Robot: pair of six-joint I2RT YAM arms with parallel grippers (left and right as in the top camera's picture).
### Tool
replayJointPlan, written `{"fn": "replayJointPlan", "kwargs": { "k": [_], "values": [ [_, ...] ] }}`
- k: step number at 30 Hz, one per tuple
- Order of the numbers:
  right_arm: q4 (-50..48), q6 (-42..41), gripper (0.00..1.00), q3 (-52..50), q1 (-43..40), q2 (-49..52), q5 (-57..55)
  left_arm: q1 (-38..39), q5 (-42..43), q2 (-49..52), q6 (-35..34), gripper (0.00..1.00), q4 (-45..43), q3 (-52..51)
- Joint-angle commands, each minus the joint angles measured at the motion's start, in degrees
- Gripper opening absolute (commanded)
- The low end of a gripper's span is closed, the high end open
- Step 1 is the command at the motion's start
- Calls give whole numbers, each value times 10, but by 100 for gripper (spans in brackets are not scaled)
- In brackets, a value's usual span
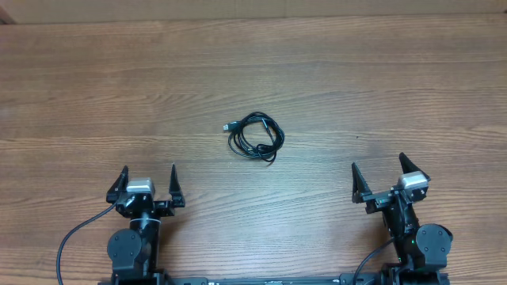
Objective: Untangle cables
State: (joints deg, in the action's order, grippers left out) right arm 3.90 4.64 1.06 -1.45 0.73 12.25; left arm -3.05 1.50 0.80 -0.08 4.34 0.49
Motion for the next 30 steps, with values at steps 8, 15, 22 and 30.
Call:
{"fn": "replayJointPlan", "kwargs": {
  "k": [8,15,22,30],
  "values": [
    [-4,-3,100,-6,0,-4,3,-3,-29,-4,33,100,0,-2],
    [-4,-3,100,-6,0,-4,7,-3,-8,-4,11,100,1,-2],
    [-5,-2,100,-6,0,-4,7,-3,-8,-4,12,100,1,-2],
    [-3,-2,100,-6,0,-2,7,-3,12,-1,12,100,1,-2]
  ]
}}
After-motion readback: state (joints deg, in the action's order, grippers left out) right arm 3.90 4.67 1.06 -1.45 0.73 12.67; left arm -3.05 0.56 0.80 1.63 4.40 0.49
